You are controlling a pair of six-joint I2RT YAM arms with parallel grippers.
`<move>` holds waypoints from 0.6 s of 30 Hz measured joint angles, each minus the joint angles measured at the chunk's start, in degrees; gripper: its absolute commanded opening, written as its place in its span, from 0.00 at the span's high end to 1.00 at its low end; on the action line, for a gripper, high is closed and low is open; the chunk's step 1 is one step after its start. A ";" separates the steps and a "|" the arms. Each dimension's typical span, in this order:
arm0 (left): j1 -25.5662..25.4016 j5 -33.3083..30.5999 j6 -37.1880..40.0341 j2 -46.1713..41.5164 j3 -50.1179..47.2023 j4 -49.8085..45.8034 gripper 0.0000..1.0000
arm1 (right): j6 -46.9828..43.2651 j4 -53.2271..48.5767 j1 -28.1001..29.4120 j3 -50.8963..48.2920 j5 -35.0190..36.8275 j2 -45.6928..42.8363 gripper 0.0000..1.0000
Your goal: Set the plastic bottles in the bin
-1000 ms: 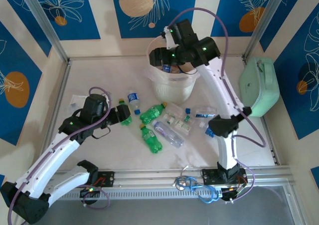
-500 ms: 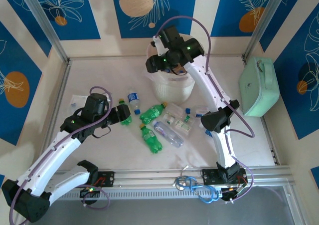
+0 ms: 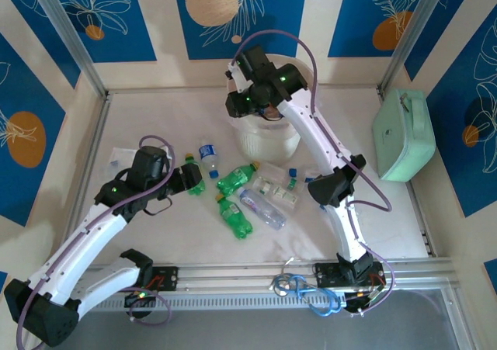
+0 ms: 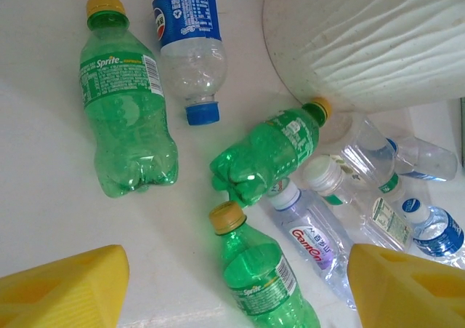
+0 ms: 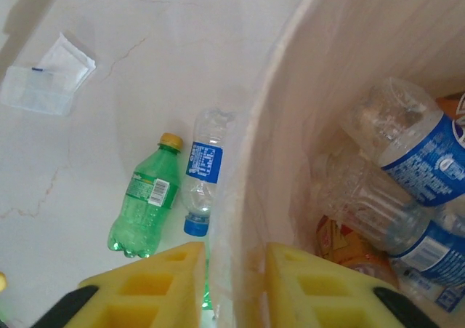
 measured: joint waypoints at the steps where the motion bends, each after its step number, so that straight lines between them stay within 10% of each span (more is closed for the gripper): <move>1: 0.02 0.00 0.00 0.00 -0.02 0.02 0.22 | 0.02 0.00 0.42 0.00 0.00 0.00 0.77; 18: 0.68 0.15 0.00 -0.02 -0.72 0.42 0.22 | 0.50 -0.02 5.73 -0.35 -0.04 -0.90 0.78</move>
